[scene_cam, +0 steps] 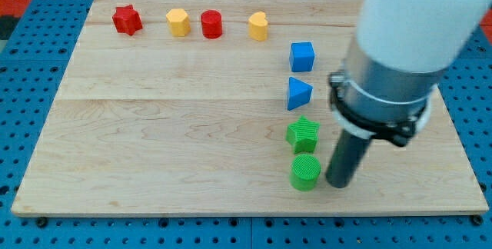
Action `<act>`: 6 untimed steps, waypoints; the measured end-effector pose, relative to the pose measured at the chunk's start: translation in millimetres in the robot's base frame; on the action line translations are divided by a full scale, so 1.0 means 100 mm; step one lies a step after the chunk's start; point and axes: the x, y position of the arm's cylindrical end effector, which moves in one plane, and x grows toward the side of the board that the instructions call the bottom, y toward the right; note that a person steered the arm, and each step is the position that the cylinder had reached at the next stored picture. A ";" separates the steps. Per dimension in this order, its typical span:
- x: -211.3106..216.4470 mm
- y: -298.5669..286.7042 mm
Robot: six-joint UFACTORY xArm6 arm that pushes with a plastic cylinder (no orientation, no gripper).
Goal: Separate the green circle from the vertical line of blocks
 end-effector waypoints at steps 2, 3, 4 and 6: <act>-0.24 -0.41; -0.04 -0.44; 0.07 -0.38; 0.11 -1.19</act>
